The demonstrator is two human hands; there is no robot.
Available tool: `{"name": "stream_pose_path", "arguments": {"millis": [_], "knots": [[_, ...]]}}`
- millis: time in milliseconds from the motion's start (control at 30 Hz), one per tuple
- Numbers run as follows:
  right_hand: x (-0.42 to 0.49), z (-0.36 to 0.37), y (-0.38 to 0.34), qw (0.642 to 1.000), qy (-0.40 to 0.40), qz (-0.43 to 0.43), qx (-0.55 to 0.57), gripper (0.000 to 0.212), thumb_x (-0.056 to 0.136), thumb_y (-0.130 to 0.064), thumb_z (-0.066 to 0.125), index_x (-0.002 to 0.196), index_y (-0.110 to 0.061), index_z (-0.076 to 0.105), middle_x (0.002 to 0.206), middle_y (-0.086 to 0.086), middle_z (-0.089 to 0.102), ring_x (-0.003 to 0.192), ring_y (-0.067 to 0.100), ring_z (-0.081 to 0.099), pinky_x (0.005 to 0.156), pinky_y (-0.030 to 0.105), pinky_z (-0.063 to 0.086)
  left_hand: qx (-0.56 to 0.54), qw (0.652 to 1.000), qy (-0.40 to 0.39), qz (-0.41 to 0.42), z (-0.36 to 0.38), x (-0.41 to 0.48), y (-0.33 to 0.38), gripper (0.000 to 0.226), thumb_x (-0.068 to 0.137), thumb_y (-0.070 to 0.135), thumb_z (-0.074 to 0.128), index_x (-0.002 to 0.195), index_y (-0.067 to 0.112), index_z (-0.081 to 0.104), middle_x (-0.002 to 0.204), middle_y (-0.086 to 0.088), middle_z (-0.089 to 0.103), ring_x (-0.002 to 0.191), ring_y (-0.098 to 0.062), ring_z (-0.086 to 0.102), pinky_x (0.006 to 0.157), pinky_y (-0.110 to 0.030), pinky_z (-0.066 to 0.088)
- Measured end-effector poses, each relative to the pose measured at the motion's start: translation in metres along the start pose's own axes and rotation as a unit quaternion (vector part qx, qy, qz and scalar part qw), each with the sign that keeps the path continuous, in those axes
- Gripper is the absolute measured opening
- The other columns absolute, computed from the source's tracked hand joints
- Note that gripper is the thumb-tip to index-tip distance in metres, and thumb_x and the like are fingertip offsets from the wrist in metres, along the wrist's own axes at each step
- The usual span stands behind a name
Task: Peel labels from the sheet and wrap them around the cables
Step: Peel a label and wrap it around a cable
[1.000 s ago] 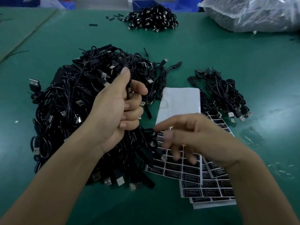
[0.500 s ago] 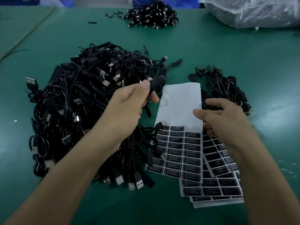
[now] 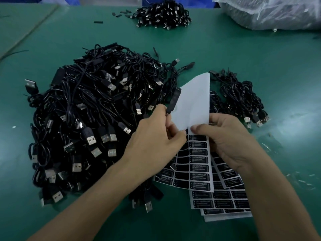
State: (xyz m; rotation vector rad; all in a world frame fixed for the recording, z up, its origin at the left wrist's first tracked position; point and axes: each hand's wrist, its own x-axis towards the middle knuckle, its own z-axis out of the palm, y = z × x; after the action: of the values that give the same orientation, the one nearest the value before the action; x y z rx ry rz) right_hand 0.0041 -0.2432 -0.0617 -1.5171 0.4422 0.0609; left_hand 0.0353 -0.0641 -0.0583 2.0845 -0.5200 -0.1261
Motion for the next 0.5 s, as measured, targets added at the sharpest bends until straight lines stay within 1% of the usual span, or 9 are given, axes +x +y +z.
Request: {"name": "stream_pose_path", "arguments": {"millis": [67, 133, 233, 300, 400, 500], "knots": [[0.0011, 0.0016, 0.0011, 1.0, 0.0, 0.004, 0.02, 0.015, 0.082, 0.002, 0.074, 0.096, -0.003, 0.073, 0.087, 0.017, 0.077, 0.074, 0.029, 0.075, 0.062, 0.034, 0.061, -0.021, 1.0, 0.0, -0.004, -0.0005, 0.0011, 0.0001, 0.037, 0.081, 0.037, 0.069, 0.079, 0.027, 0.033, 0.084, 0.019, 0.07, 0.069, -0.003, 0.065, 0.068, -0.045, 0.056], [0.0014, 0.0031, 0.0009, 1.0, -0.007, 0.005, 0.022, 0.017, 0.08, 0.003, 0.074, 0.096, -0.003, 0.073, 0.087, 0.018, 0.077, 0.073, 0.029, 0.075, 0.064, 0.036, 0.063, -0.035, 0.999, -0.002, -0.012, -0.0008, 0.0025, -0.0012, 0.042, 0.081, 0.032, 0.074, 0.079, 0.024, 0.033, 0.088, 0.021, 0.072, 0.075, -0.001, 0.068, 0.072, -0.046, 0.057], [0.0004, 0.0045, 0.0, 1.0, -0.017, 0.001, 0.021, 0.024, 0.078, 0.003, 0.076, 0.101, -0.004, 0.07, 0.087, 0.017, 0.077, 0.075, 0.029, 0.075, 0.065, 0.036, 0.062, -0.025, 0.999, 0.0, -0.021, 0.0004, 0.0031, -0.0019, 0.04, 0.077, 0.037, 0.072, 0.078, 0.026, 0.033, 0.086, 0.022, 0.073, 0.076, -0.004, 0.069, 0.075, -0.047, 0.057], [-0.0001, 0.0049, 0.0, 1.0, -0.019, -0.001, 0.019, 0.027, 0.078, 0.003, 0.077, 0.103, -0.005, 0.068, 0.088, 0.015, 0.077, 0.077, 0.029, 0.076, 0.067, 0.035, 0.062, -0.018, 0.999, 0.007, -0.026, 0.0016, 0.003, -0.0023, 0.039, 0.076, 0.041, 0.07, 0.077, 0.027, 0.033, 0.084, 0.023, 0.073, 0.074, -0.006, 0.069, 0.074, -0.048, 0.057], [-0.0009, 0.0051, 0.0001, 1.0, -0.02, 0.001, 0.014, 0.028, 0.078, 0.002, 0.077, 0.103, -0.005, 0.068, 0.089, 0.014, 0.078, 0.08, 0.028, 0.076, 0.07, 0.035, 0.061, -0.025, 0.999, 0.017, -0.027, 0.0021, 0.0032, -0.0026, 0.045, 0.076, 0.045, 0.073, 0.076, 0.027, 0.032, 0.08, 0.022, 0.073, 0.072, -0.007, 0.069, 0.071, -0.049, 0.058], [-0.0023, 0.0052, -0.0012, 1.0, -0.024, 0.005, 0.015, 0.028, 0.078, 0.002, 0.077, 0.103, -0.004, 0.067, 0.089, 0.013, 0.078, 0.082, 0.027, 0.076, 0.072, 0.033, 0.061, -0.032, 0.999, 0.017, -0.03, 0.0023, 0.0032, -0.0035, 0.047, 0.075, 0.044, 0.075, 0.075, 0.027, 0.032, 0.078, 0.02, 0.073, 0.073, -0.01, 0.071, 0.07, -0.05, 0.059]]}}
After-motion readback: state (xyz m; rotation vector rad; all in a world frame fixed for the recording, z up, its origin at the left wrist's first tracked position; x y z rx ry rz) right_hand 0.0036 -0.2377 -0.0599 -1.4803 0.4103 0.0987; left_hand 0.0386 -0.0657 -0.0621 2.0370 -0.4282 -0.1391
